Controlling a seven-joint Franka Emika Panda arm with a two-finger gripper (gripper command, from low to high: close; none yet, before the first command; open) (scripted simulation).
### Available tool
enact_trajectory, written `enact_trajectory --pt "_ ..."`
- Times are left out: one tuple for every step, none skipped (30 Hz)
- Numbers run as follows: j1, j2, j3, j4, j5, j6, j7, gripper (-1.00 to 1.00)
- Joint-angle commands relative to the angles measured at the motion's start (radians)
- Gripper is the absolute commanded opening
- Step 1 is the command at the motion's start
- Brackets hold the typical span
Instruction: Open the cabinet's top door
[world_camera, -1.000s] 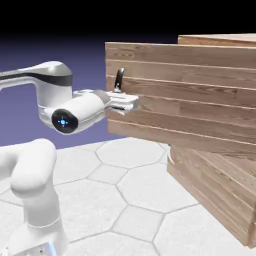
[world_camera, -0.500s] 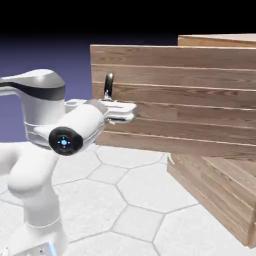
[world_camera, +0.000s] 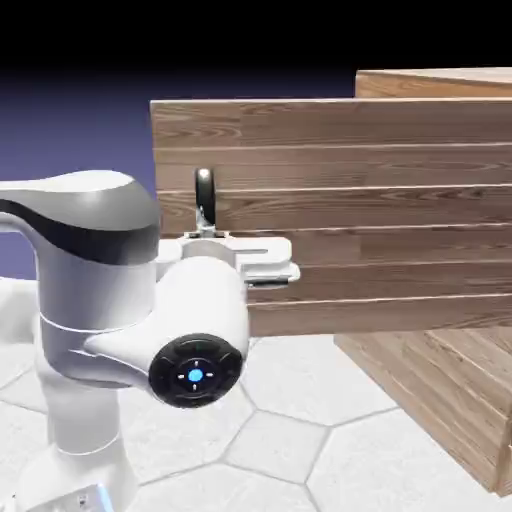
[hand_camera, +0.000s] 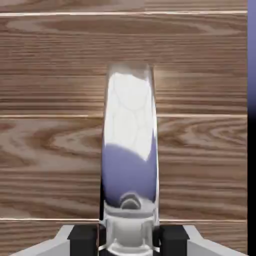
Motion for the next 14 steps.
enact_trajectory --pt "0.035 0.006 -0.026 0.036 -0.013 -0.026 0.001 -1.0" --pt "0.07 0.011 -0.052 0.072 -0.025 -0.05 0.003 -1.0" --pt "0.105 0.014 -0.077 0.109 -0.037 -0.074 0.006 -1.0" --pt "0.141 0.016 -0.101 0.145 -0.047 -0.097 0.009 -1.0" --pt "0.176 0.017 -0.124 0.181 -0.058 -0.121 0.013 -1.0" --pt "0.211 0.017 -0.146 0.217 -0.067 -0.143 0.017 -1.0" --pt "0.246 0.015 -0.168 0.254 -0.076 -0.166 0.023 -1.0" --pt "0.281 0.013 -0.188 0.29 -0.085 -0.188 0.028 -1.0" --pt "0.316 0.01 -0.207 0.326 -0.093 -0.21 0.035 -1.0" --pt "0.35 0.006 -0.226 0.362 -0.1 -0.232 0.041 -1.0" --pt "0.384 0.001 -0.244 0.399 -0.107 -0.254 0.048 -1.0" --pt "0.417 -0.005 -0.261 0.435 -0.113 -0.276 0.056 -1.0" --pt "0.451 -0.011 -0.276 0.471 -0.119 -0.297 0.065 -1.0" --pt "0.482 -0.017 -0.291 0.506 -0.124 -0.318 0.073 -1.0"
